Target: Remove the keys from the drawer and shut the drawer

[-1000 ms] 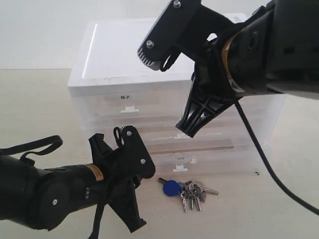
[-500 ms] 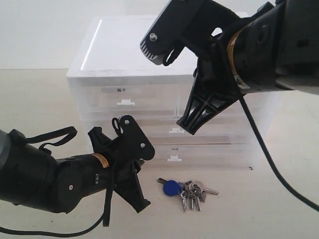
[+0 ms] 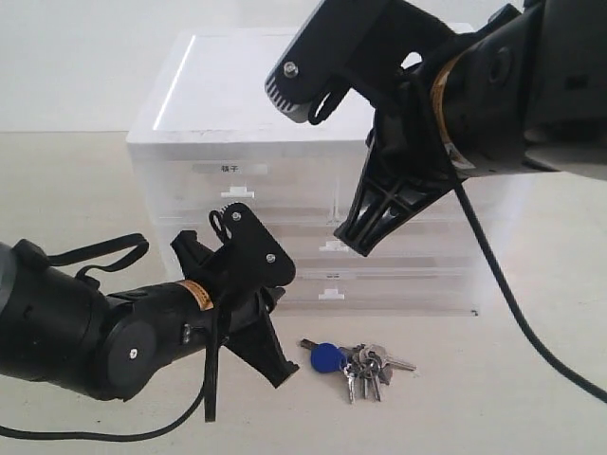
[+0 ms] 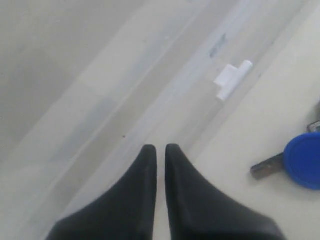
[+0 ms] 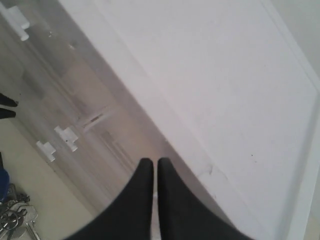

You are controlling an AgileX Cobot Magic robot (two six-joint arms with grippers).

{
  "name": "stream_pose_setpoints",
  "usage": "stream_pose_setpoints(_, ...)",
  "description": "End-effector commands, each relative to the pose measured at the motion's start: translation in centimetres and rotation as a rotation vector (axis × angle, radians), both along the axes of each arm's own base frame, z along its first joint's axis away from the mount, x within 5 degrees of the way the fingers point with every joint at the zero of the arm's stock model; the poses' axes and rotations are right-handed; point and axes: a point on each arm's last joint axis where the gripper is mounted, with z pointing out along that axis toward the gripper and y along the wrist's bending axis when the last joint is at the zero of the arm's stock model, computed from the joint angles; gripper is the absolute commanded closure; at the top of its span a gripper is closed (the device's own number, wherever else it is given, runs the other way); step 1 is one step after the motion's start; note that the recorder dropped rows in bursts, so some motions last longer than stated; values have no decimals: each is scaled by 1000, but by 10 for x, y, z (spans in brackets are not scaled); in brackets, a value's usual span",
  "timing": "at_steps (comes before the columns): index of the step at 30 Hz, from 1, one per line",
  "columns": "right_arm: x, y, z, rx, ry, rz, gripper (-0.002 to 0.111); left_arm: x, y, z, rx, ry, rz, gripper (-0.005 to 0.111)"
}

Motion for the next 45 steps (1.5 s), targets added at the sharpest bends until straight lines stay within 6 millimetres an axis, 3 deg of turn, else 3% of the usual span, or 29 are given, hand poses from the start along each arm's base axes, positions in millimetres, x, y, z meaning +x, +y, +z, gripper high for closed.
stream_pose_setpoints(1, -2, 0, 4, 26, 0, 1, 108, -8, -7, 17, 0, 3, -93, 102)
stream_pose_setpoints(10, -2, 0, 3, 32, 9, -2, 108, -18, -10, 0, 109, 114, -232, 102)
stream_pose_setpoints(17, -3, 0, 3, 38, 18, -7, 108, 10, -24, -11, 92, 89, -197, 102)
stream_pose_setpoints(22, -3, 0, 3, 36, 18, -6, 108, 19, -20, -5, 63, 59, -161, 102)
stream_pose_setpoints(28, -3, -1, 2, 37, 27, -13, 108, -1, -21, 30, 53, 89, -213, 102)
stream_pose_setpoints(36, -10, -7, 8, 62, 60, -21, 108, -45, 29, 103, -214, -167, -129, 102)
stream_pose_setpoints(41, -42, -27, 47, 194, -10, 52, 108, -84, 73, 150, -450, -372, -87, 102)
stream_pose_setpoints(45, -60, -44, 68, 280, -51, 94, 108, -108, 97, 172, -580, -458, -78, 102)
